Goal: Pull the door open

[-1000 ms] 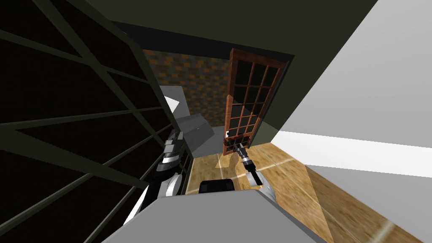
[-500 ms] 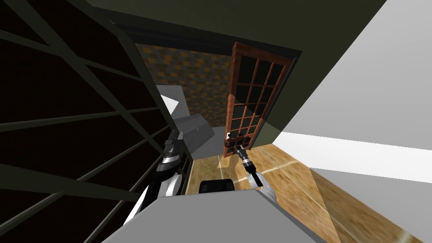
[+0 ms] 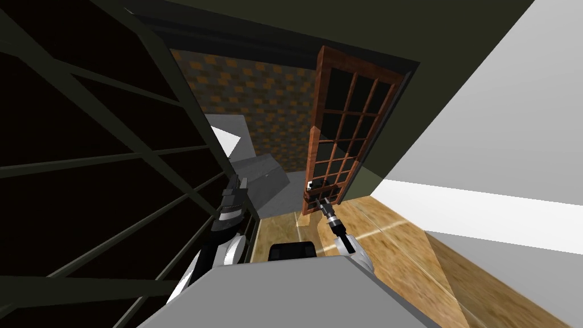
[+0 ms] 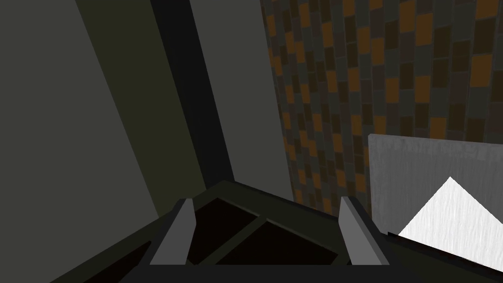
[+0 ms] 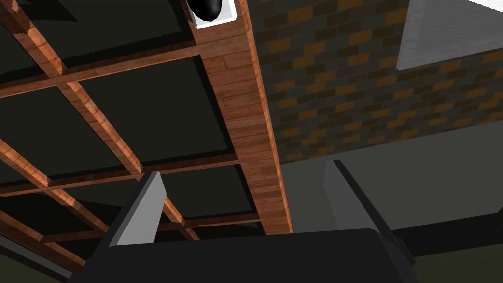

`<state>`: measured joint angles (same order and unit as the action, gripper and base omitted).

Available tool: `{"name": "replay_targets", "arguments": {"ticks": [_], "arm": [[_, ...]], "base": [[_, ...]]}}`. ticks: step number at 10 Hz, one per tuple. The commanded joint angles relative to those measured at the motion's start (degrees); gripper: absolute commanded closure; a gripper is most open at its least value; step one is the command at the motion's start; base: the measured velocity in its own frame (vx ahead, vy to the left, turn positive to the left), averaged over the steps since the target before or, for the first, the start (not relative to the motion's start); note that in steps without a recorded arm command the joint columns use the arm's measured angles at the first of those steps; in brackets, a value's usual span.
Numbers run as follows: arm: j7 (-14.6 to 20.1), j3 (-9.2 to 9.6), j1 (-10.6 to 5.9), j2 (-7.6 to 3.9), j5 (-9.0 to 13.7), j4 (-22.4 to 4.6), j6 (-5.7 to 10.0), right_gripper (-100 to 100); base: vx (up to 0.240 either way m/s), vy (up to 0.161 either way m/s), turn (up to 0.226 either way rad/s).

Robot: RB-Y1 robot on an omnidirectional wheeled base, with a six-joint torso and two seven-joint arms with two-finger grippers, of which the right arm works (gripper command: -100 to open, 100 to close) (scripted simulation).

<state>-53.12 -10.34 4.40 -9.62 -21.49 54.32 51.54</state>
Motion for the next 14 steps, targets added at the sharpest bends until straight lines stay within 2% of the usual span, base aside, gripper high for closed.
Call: {"name": "replay_targets", "arguments": {"ticks": [1, 10, 11, 12, 14], "arm": [[-1.5, -0.32, -0.74, -0.12, -0.4, -2.1, 0.45, -100], [-10.4, -2.36, -4.22, -0.91, -3.1, -14.1, 2.91, -100], [-9.8, -2.25, -4.03, -0.85, -2.9, -13.5, 2.87, -100], [-9.9, -3.49, -3.44, -1.8, -2.1, -14.7, 3.95, -100], [-9.7, -4.53, -2.89, -2.61, -1.4, -15.6, 4.86, -100]], "base": [[0.098, 0.011, 0.0], [0.148, 0.011, 0.004], [0.083, 0.015, 0.001], [0.155, 0.027, 0.224], [0.187, 0.033, 0.159]]}}
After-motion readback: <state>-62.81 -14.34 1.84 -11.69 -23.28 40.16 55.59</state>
